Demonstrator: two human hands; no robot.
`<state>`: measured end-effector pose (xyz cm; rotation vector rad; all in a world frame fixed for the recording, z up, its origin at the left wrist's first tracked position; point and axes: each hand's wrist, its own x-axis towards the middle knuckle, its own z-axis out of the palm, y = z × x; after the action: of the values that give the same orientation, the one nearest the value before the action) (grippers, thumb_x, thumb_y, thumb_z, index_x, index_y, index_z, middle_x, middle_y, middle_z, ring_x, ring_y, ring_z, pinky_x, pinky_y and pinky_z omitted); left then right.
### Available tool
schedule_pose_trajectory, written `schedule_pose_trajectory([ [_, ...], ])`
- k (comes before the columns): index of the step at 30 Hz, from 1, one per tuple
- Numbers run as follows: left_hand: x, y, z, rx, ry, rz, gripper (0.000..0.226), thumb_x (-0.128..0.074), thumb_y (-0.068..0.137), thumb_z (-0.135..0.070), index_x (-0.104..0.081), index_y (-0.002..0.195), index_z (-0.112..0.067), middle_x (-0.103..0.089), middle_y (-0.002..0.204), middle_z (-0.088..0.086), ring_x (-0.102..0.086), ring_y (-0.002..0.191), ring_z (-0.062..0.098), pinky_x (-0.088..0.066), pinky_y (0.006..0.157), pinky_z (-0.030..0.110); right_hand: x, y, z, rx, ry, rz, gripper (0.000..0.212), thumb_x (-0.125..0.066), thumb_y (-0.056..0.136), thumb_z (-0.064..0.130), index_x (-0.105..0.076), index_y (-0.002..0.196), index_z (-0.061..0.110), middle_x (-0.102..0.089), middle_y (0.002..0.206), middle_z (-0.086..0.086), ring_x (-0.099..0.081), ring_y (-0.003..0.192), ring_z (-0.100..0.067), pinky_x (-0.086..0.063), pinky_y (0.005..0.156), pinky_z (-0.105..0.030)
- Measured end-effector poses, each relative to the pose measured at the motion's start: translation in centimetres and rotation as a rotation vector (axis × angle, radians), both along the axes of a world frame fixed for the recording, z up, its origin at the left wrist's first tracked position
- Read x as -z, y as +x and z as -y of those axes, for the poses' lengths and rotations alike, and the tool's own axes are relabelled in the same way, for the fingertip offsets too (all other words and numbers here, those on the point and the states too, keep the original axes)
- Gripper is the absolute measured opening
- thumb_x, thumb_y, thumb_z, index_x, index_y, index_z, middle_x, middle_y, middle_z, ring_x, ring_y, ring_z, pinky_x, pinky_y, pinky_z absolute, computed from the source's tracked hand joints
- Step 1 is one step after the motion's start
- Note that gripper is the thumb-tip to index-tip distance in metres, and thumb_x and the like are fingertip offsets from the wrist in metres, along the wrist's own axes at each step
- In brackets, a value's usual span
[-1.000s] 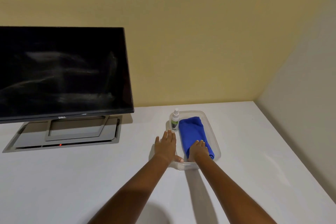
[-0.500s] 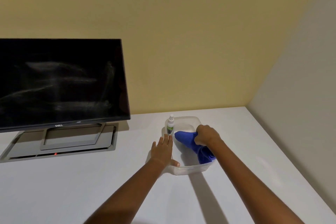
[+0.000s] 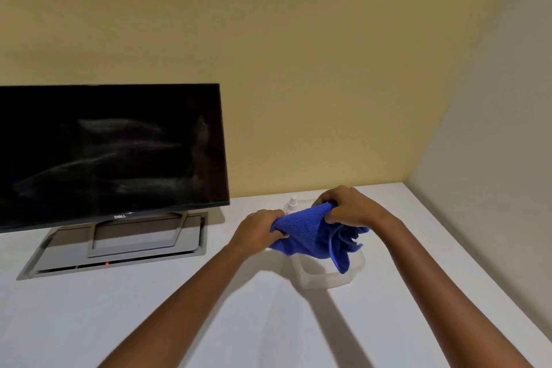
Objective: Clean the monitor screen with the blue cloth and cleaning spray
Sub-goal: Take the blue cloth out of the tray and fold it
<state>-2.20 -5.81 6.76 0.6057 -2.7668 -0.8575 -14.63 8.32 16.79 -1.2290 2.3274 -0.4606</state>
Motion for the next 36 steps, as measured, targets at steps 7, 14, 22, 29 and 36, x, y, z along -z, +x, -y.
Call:
schedule_pose_trajectory([
  [7, -2.6, 6.0, 4.6, 0.059, 0.134, 0.080, 0.025, -0.053, 0.088, -0.036, -0.059, 0.088, -0.012, -0.062, 0.083, 0.005, -0.057, 0.080, 0.021, -0.046, 0.075, 0.037, 3.3, 4.8, 1.8, -0.001, -0.077, 0.130, 0.058, -0.058, 0.082, 0.025, -0.037, 0.135, 0.036, -0.048, 0.135, 0.001, -0.050, 0.120, -0.018, -0.042, 0.100, -0.033],
  [14, -3.3, 12.3, 8.1, 0.067, 0.299, 0.180, 0.031, -0.049, 0.090, -0.040, -0.050, 0.071, -0.016, -0.047, 0.063, -0.002, -0.046, 0.059, 0.009, -0.041, 0.063, 0.020, 10.8, 12.2, 5.8, -0.121, -0.059, 0.088, 0.098, -0.070, 0.067, 0.049, -0.013, 0.145, 0.030, -0.038, 0.143, 0.004, -0.040, 0.128, -0.019, -0.038, 0.105, -0.042],
  [22, -0.9, 19.6, 12.8, 0.074, 0.213, 0.397, 0.019, -0.056, 0.086, -0.040, -0.054, 0.085, -0.021, -0.052, 0.078, -0.007, -0.052, 0.074, 0.011, -0.042, 0.066, 0.019, 12.5, 14.9, 8.7, -0.184, -0.060, 0.136, 0.028, -0.059, 0.086, 0.024, -0.054, 0.112, 0.015, -0.061, 0.099, -0.001, -0.056, 0.090, -0.022, -0.042, 0.075, -0.026],
  [29, 3.4, 22.3, 13.0, -0.043, -0.185, 0.445, 0.027, -0.048, 0.090, -0.029, -0.051, 0.110, -0.013, -0.061, 0.115, 0.007, -0.056, 0.100, 0.024, -0.043, 0.083, 0.033, 13.3, 16.6, 11.5, -0.269, 0.224, -0.087, 0.028, -0.056, 0.082, 0.017, -0.058, 0.110, 0.010, -0.061, 0.114, -0.010, -0.054, 0.096, -0.022, -0.038, 0.077, -0.028],
  [36, 7.5, 22.7, 11.2, -0.173, -0.367, 0.251, 0.028, -0.045, 0.089, -0.010, -0.043, 0.118, -0.010, -0.057, 0.116, 0.011, -0.057, 0.101, 0.024, -0.043, 0.083, 0.028, 17.9, 19.0, 12.2, -0.143, -0.083, -0.750, 0.071, -0.089, 0.020, 0.014, -0.050, 0.080, 0.013, -0.064, 0.063, -0.005, -0.058, 0.049, -0.019, -0.048, 0.045, -0.029],
])
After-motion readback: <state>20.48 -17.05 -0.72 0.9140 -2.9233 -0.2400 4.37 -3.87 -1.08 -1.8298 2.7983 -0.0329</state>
